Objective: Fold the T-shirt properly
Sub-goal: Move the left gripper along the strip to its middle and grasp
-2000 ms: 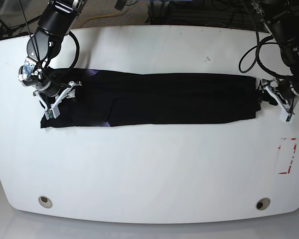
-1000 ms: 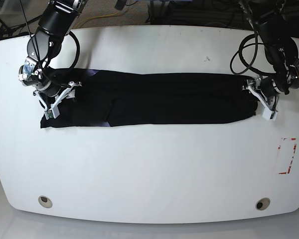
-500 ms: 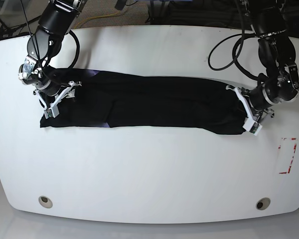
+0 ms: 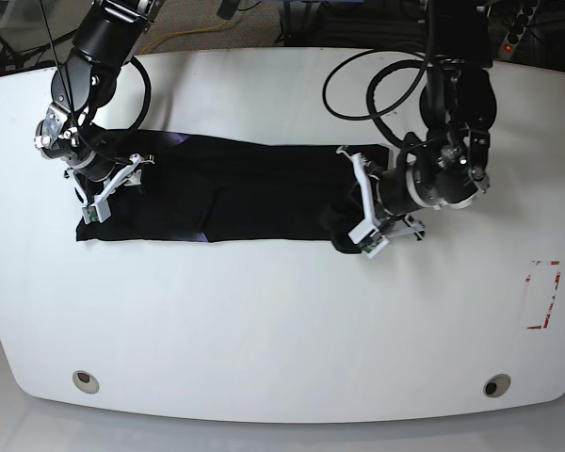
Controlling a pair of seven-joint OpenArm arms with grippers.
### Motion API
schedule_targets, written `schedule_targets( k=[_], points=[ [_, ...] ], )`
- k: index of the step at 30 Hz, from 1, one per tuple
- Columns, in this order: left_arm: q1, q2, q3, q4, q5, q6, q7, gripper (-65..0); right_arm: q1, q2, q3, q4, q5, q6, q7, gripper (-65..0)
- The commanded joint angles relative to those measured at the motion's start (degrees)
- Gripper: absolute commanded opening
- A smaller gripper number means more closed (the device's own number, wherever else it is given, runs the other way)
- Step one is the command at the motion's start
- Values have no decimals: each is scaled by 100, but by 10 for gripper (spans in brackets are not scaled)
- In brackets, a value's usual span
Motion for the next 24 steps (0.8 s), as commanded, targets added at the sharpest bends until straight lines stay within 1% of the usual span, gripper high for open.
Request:
schedule_targets(
  k=[1,4,6,8,13,17,18,22,24],
  points=[
    [-76,239,82,-103,208,18,-102,-628,28,44,-10,42,9,8,-135,-263],
    [-155,520,135,-340,419,0,-111,-628,28,44,-1,42,0,8,-135,-263],
    [-252,652,205,-481,507,0,-111,-628,28,44,-1,42,0,8,-135,-263],
    [-287,766,328,-630,612,35,-225,-628,28,44,-1,42,-18,8,-135,-263],
    [-313,898,548,-806,893,35,-612,-628,28,44,-1,42,-18,8,-135,-263],
    [-331,1057,724,-1026,1043,35,-682,-624,28,44,-1,42,-18,8,-135,-263],
    [-392,1057,777,-1088,1087,35,-691,-607,28,44,-10,42,-18,8,-135,-263],
    [-559,1065,944,-1316,1096,35,-691,-475,28,44,-18,42,0,8,-135,-263],
    [-568,1074,1014,-1351,1096,35,-700,-425,28,44,-27,42,0,8,-135,-263]
  ],
)
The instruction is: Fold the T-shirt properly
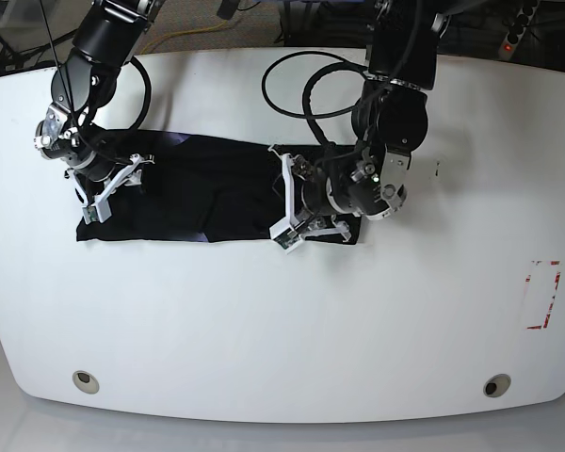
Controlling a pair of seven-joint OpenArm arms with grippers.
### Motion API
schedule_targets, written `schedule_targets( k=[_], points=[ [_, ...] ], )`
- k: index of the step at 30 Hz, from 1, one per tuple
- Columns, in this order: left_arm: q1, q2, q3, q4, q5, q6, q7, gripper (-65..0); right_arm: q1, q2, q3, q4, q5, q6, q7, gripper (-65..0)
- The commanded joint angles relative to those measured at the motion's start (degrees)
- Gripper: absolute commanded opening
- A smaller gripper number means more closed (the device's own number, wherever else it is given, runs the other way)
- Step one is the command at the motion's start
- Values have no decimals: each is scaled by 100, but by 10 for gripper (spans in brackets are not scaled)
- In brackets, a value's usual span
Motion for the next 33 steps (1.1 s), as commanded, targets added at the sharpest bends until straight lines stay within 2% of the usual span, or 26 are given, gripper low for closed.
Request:
schedule_targets(
  k=[1,6,10,14,19,21,24,29,33],
  points=[
    [-100,135,131,67,-124,-6,-123,-394,28,44,-10,42,7,8,-122,-263],
    [-118,204,562,340,-106,-6,-88,-332,28,44,-10,42,7,8,-122,-263],
    [-100,204,861,946,-133,-24,-88,-326,28,44,-10,42,7,8,-122,-263],
    [-92,204,861,1395,-71,3,-105,-326,37,44,-10,42,15,8,-122,-263],
    [-118,47,791,1404,359,425,-193,-326,55,44,-10,42,15,8,-122,-263],
    [-100,38,782,1404,456,477,-290,-321,55,44,-10,42,15,8,-122,-263],
    [-100,-112,817,1404,430,477,-325,-269,55,44,-10,42,15,8,-122,-263],
    [-127,-103,1072,1377,447,513,-334,-162,55,35,-10,42,15,8,-122,-263],
    [-171,-85,1239,1096,298,442,-299,-140,46,35,-10,42,15,8,-122,-263]
  ],
)
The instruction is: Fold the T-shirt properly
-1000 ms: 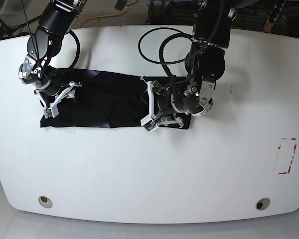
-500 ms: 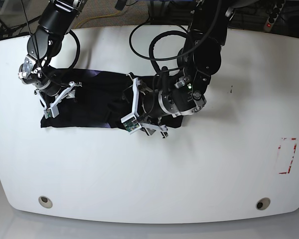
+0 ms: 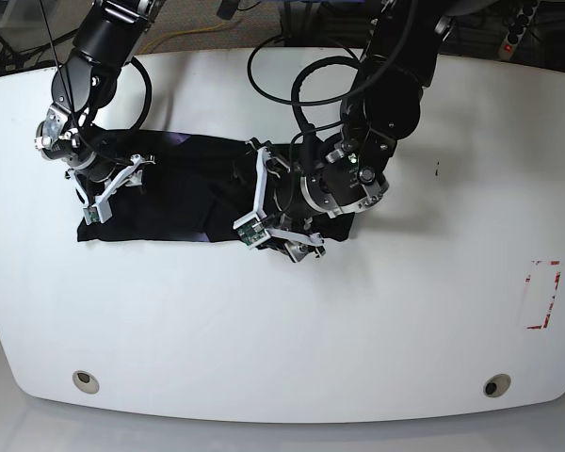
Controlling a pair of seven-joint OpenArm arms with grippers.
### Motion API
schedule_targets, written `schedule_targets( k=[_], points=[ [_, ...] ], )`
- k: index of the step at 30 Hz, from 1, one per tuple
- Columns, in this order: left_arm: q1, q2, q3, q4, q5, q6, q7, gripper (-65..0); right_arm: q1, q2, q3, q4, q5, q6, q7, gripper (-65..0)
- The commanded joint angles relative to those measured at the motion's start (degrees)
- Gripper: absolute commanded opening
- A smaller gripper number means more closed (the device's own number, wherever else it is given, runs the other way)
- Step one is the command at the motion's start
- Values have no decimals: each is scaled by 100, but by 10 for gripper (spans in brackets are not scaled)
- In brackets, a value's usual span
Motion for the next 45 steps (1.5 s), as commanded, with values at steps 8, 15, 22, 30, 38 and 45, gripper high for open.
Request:
schedule_targets(
  k=[8,15,22,30,38,45],
  points=[
    [-244,211,-29,-126,-170,7,-251,-162,33,37,-1,42,-2,8,-100,-263],
    [-288,211,199,-153,516,447,-524,-138,24,37,25,33,-2,8,-100,-263],
    [-718,132,938,-223,903,87,276,-131,24,37,17,42,-2,8,-100,-263],
    [-1184,290,947,-478,1122,-160,1243,-132,24,37,25,33,-2,8,-100,-263],
    [-1052,359,-20,50,806,-160,874,-132,24,28,8,33,-2,8,-100,-263],
    [-1334,343,525,-495,463,-168,1261,-132,24,-77,8,33,-20,8,-100,-263]
  ],
)
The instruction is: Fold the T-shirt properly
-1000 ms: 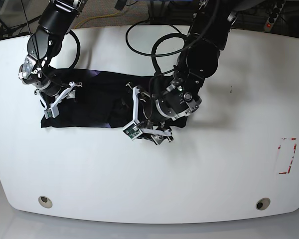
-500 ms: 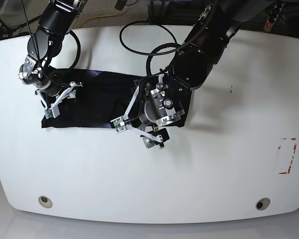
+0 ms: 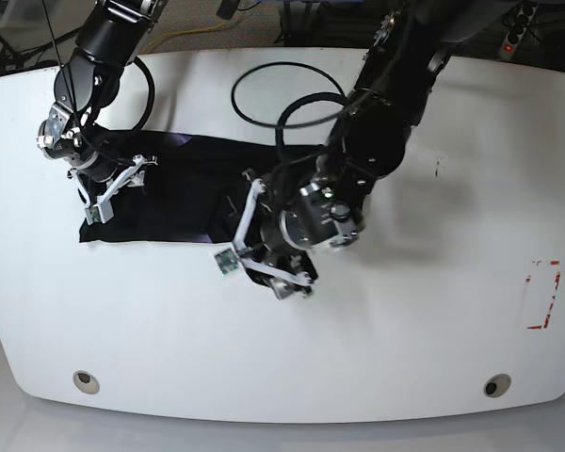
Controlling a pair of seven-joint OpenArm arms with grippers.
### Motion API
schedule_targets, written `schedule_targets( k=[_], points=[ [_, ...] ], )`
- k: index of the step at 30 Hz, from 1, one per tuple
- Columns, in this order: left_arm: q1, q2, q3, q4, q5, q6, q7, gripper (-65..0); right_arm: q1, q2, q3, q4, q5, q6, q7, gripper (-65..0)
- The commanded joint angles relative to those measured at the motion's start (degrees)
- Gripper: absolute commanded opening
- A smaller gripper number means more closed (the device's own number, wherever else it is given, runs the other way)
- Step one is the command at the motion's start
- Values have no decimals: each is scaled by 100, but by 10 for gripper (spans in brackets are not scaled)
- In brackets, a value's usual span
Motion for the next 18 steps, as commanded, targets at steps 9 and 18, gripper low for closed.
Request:
schedule_targets(
  k=[9,18],
  points=[
    [-338,61,-297,-408,-338,-446,561,-132,35,10,-23,35,-53,10,-168,-263],
    [-346,25,-1176,-539,-910,-578,860,-132,53,1,-32,35,-53,10,-159,-263]
  ],
)
